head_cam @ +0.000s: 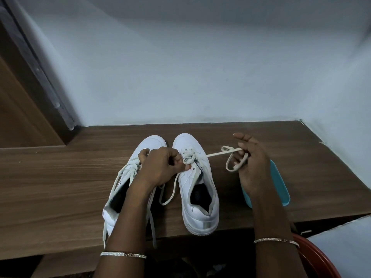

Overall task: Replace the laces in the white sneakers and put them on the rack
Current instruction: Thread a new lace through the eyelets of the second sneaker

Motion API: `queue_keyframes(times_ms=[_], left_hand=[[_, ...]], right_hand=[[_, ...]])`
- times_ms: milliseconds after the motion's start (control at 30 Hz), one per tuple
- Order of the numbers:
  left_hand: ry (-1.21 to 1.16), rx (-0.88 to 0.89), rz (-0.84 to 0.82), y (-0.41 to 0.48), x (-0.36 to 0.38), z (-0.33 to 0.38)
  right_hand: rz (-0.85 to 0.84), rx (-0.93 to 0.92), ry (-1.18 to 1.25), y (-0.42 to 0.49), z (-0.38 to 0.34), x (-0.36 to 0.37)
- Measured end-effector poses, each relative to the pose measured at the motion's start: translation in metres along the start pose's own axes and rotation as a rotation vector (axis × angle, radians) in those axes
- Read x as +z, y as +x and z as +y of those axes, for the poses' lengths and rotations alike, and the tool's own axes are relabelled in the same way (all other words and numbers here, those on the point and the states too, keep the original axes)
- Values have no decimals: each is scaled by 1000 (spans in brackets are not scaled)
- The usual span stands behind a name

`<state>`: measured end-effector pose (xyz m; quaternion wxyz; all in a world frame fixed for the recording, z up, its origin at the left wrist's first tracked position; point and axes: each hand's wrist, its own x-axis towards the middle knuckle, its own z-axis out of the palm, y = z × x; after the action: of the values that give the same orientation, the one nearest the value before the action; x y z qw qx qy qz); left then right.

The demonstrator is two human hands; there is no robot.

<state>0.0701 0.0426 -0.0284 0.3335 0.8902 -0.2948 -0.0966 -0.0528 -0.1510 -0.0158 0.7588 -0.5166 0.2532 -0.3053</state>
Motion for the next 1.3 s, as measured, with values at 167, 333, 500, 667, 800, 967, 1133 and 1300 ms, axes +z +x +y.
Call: queue_keyframes(times_ms=[167,333,500,667,800,967,1133,1300], left_hand=[[-56,40,69,-2,-3,-1],[-76,108,168,-1,-2,-2],[-108,197,129,3,0,-2],[-116,204,168,4,5,0],[-22,171,194,1,4,1],[-73,146,145,0,5,2],[-131,145,108,-2,2,6],[-142,163,88,-1,3,7]], right_hand=[[-166,-206,-684,-3,9,13],[-344,-345,-978,-2,24,22],[-309,-386,-988,-2,24,23],[-211,-128,-720,-8,25,24],[-96,33,-369,-11,16,28],[49,51,-105,-4,19,25],[33,35,-203,-5,19,21],[-150,-180,-656,-3,22,14]])
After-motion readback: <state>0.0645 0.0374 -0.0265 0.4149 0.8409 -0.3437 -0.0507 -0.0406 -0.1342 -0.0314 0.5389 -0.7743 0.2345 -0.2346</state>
